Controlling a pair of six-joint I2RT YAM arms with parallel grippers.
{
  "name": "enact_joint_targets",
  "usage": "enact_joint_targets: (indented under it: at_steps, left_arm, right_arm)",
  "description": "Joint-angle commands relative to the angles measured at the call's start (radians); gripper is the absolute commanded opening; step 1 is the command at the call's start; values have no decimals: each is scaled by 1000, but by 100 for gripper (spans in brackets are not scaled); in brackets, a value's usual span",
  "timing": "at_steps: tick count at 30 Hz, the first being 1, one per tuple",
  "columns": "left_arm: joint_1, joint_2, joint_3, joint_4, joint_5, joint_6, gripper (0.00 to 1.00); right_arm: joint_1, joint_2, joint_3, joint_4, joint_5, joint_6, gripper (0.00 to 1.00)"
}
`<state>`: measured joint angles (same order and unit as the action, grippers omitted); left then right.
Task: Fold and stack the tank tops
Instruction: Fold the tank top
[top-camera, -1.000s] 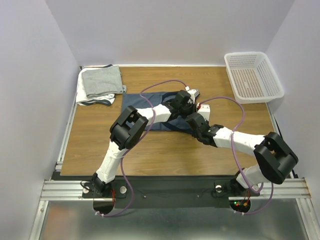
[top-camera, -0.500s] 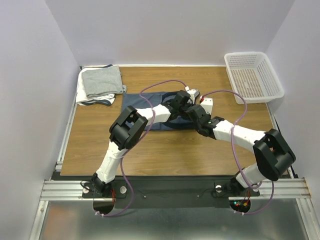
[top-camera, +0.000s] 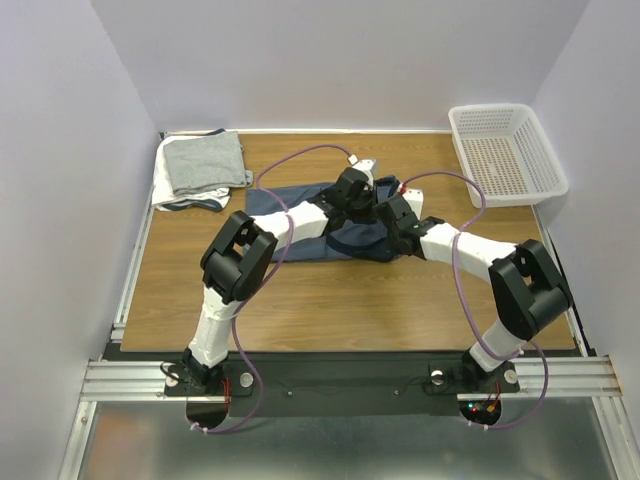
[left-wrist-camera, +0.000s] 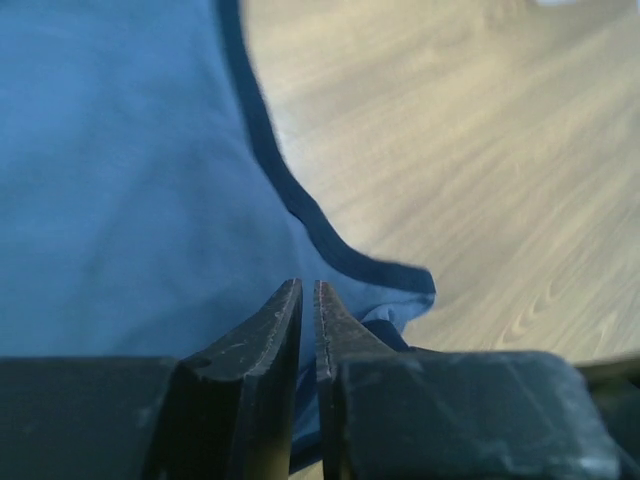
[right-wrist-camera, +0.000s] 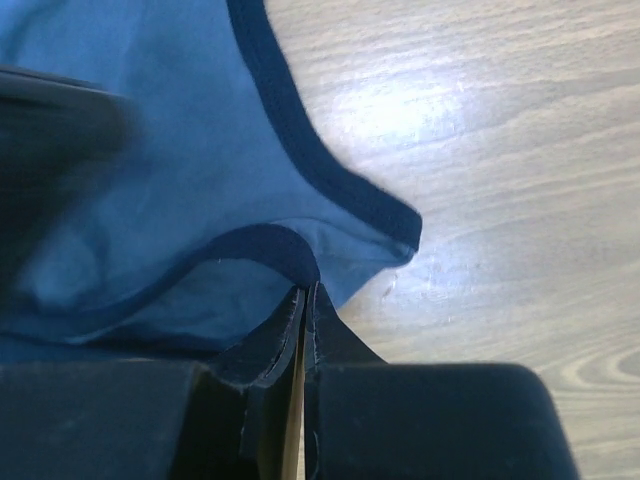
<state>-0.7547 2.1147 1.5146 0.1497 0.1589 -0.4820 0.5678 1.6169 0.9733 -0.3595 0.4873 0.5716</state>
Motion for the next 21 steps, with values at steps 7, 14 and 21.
enact_joint_targets:
  at_steps: [7, 14, 21]
  left_arm:
    - [32, -162, -94, -22, -214, -67, 20]
    - [9, -208, -201, 28, -199, -52, 1]
    - [-17, -292, -353, 204, -132, -27, 1]
  right_arm:
    - [-103, 52, 93, -19, -137, -15, 4]
    - [-140, 118, 157, -33, -217, -19, 4]
    - [-155, 152, 191, -55, -250, -1, 3]
